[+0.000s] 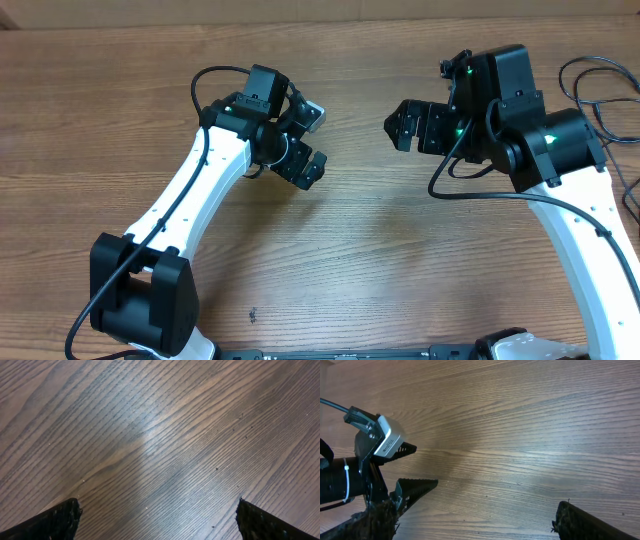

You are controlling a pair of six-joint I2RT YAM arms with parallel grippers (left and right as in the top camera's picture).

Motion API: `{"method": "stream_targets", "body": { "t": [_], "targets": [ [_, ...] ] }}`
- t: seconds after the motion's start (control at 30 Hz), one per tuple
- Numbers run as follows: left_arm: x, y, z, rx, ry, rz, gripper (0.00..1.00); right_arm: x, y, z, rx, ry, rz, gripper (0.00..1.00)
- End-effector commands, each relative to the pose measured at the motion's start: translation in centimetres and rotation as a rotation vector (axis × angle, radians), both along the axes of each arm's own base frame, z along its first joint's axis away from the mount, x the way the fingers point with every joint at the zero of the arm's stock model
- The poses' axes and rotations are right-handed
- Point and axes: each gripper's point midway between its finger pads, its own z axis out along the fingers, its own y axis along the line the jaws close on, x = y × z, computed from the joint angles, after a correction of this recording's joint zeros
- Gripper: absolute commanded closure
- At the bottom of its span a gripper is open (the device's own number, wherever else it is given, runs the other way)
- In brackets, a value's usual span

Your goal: Untangle cables

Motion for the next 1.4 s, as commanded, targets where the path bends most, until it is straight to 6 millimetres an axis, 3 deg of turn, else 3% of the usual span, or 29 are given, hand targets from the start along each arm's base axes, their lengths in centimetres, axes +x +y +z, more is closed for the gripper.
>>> {"method": "stream_targets", "body": {
  "t": [0.0, 0.37, 0.5, 0.7, 0.77, 0.93, 1.37],
  "targets": [
    [0.1, 0.0, 0.3, -0.005, -0.005, 0.016, 0.01, -0.1, 0.1, 0.7, 0.000, -0.023, 0.009, 0.00],
    [0.1, 0.0, 0.5, -0.006, -0.010, 0.016, 0.00, -0.1, 0.1, 0.7, 0.000, -0.023, 0.009, 0.00],
    [0.0, 0.0, 2.0, -0.020, -0.046, 0.016, 0.01, -0.1, 0.1, 0.7, 0.000, -0.023, 0.009, 0.00],
    [-0.6, 0.2, 7.0, -0.065, -0.172, 0.015, 0.00, -0.1, 0.1, 0.7, 0.000, -0.023, 0.009, 0.00],
    [-1.3, 0.5, 10.0, -0.093, -0.248, 0.015, 0.01, -0.1, 0.1, 0.7, 0.000, -0.023, 0.009, 0.00],
    [-3.1, 1.1, 15.1, -0.142, -0.382, 0.015, 0.01, -0.1, 0.1, 0.7, 0.000, -0.023, 0.009, 0.00],
    [-8.9, 3.9, 24.7, -0.239, -0.673, 0.035, 0.00, -0.1, 0.1, 0.7, 0.000, -0.023, 0.009, 0.00]
  ]
}}
